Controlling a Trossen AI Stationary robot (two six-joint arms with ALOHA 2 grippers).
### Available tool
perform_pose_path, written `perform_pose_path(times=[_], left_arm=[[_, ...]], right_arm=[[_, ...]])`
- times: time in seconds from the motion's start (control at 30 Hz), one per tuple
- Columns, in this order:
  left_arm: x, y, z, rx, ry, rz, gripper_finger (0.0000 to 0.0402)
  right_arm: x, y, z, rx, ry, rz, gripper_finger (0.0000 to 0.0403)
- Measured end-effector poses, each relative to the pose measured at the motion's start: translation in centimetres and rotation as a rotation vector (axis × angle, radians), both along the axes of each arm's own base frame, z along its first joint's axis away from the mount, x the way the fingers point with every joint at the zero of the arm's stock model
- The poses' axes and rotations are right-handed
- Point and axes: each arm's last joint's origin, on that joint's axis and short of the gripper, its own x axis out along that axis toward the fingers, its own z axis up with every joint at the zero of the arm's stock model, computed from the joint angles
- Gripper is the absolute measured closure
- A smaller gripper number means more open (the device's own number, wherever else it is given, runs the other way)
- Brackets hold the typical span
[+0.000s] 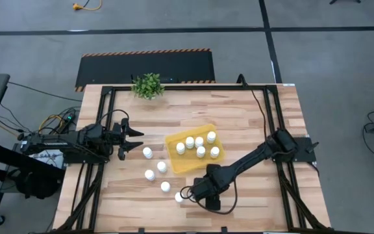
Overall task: Pick and place pill bottles into a basket
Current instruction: Put the white pill bottle into the yellow bin
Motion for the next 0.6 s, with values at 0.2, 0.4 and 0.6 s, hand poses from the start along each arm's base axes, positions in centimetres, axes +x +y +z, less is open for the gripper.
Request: perform_pose_path(times=[0.2, 0.4, 0.6], left_arm=[[0.0, 0.0, 0.0, 0.0, -0.001, 0.0, 0.0207], [0.0, 0.0, 0.0, 0.0, -0.001, 0.0, 0.0207], [0.0, 0.0, -0.01, 0.0, 0.0, 0.0, 0.0207]], right_arm=[[0.3, -0.38, 0.01, 0.001, -0.011, 0.007, 0.0163], [0.48, -0.29, 0.05, 0.018, -0.029, 0.039, 0.0163], [0.62, -0.08, 0.11, 0.029, -0.051, 0.076, 0.0163]])
